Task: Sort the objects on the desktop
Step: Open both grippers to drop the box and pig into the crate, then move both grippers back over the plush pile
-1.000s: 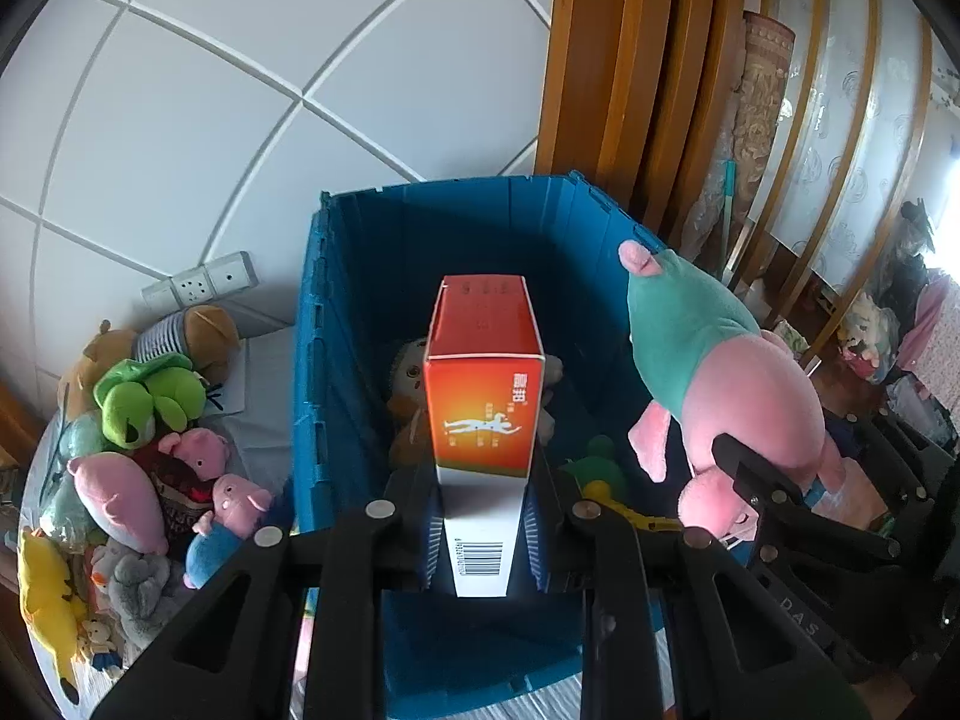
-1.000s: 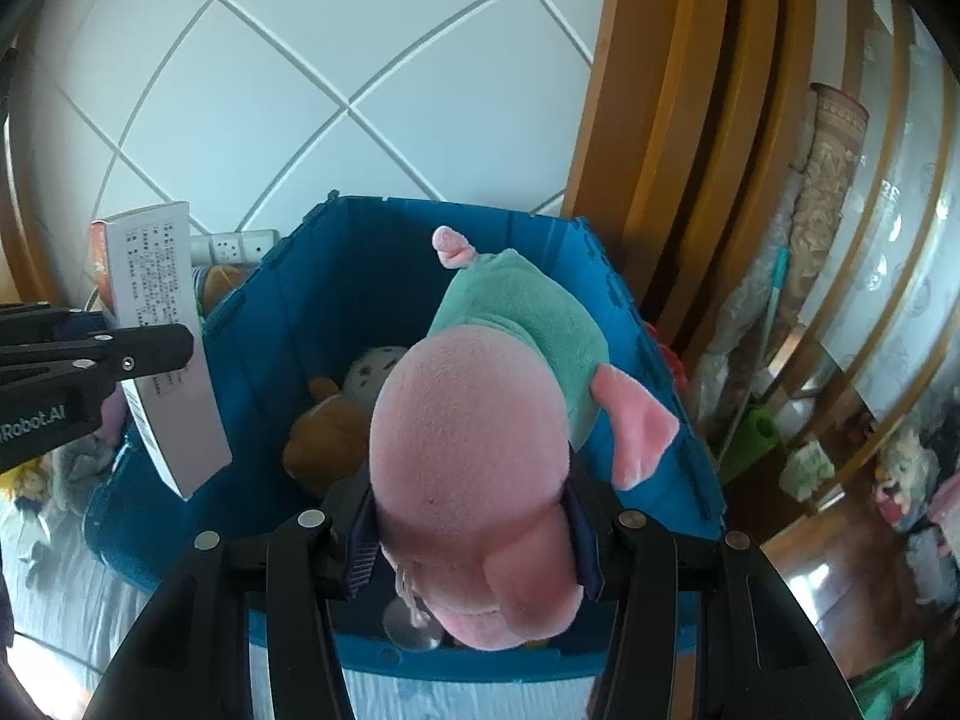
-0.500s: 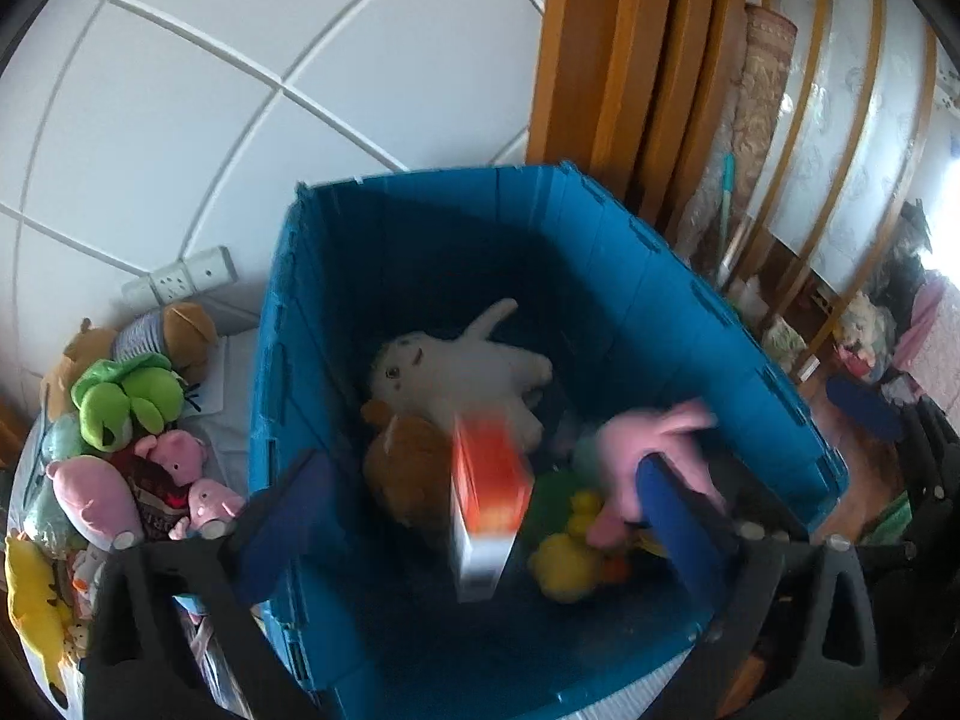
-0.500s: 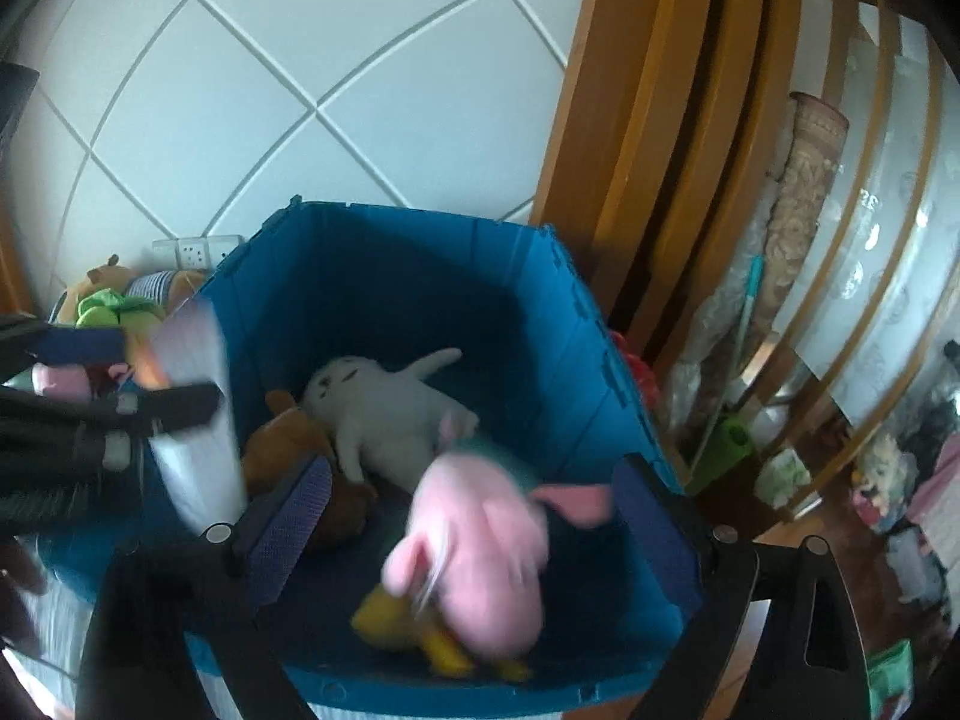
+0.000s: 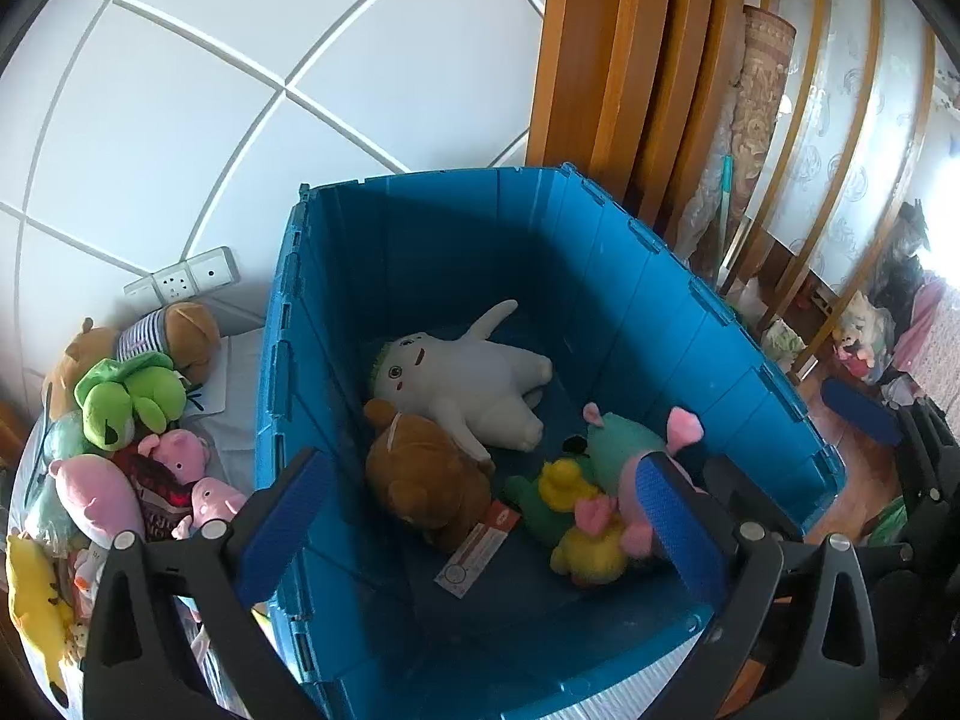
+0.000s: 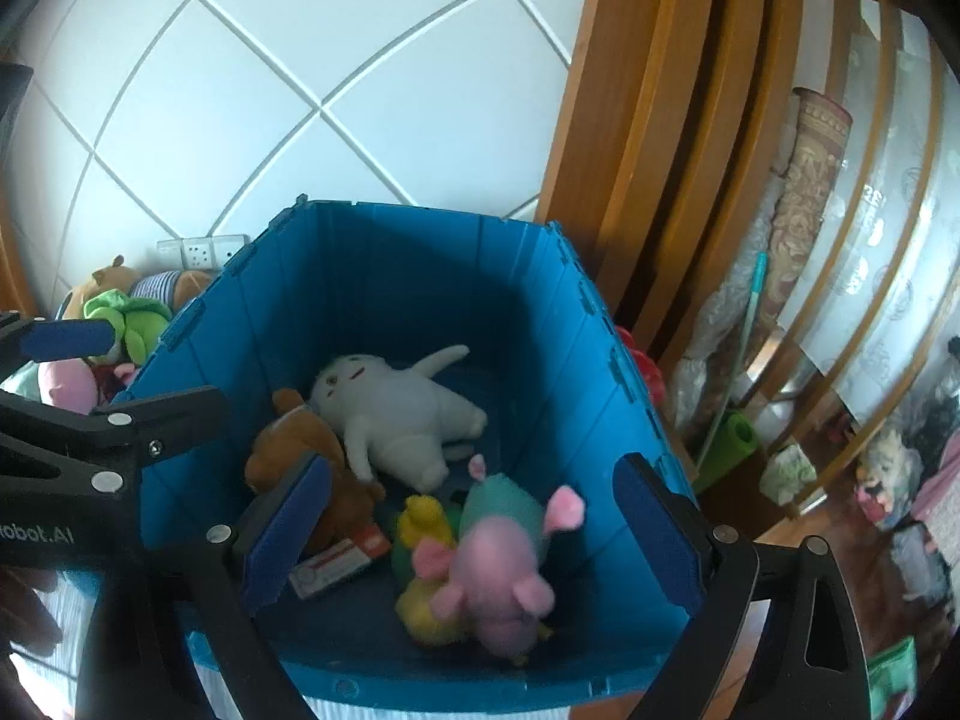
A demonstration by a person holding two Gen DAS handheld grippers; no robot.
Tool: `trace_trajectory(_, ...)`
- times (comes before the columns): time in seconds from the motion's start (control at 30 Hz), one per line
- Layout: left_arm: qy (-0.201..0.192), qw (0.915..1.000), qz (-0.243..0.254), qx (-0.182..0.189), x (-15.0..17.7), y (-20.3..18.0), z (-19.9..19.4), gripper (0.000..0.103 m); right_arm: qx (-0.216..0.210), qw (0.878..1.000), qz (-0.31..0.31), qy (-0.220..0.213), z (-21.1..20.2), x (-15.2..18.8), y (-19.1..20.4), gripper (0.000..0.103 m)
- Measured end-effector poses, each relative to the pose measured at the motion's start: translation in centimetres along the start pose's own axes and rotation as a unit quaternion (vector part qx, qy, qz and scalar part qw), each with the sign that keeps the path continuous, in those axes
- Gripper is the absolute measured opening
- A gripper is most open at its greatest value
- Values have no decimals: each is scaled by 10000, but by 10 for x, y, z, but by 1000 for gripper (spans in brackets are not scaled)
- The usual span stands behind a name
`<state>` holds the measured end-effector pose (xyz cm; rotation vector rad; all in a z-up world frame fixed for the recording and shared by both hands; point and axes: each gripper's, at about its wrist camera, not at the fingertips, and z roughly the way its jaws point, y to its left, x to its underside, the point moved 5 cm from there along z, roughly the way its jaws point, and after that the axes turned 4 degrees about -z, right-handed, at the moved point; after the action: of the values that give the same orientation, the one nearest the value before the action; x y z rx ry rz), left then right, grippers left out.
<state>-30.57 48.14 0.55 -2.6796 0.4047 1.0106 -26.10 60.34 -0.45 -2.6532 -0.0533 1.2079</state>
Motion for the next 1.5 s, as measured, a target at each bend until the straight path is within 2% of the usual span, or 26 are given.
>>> trace_trajectory(0.37,-125,9998,-152,-20,17,21,-32,103,-53,9999,-31,-91,-21,5,16,96)
trace_trajectory(0.6,-246,9984,-443,-259,42,70,-63,103,-387,9987,-129,-309,-45,5,52,96)
trace_trajectory(0.87,-337,9897,-1175,-751,87,190,-110,103,-1030,9899,-677,-697,-80,-7,152,96)
trace_trajectory(1.03,-332,9804,-1620,-1076,134,283,-141,103,-1285,9849,-956,-653,-87,-8,222,96)
trace_trajectory(1.33,325,9714,-1899,-1388,240,445,-158,103,-1636,9775,-1302,-264,-80,7,387,96)
trace_trajectory(1.5,681,9712,-1837,-1355,302,507,-146,103,-1838,9717,-1481,3,-59,23,478,96)
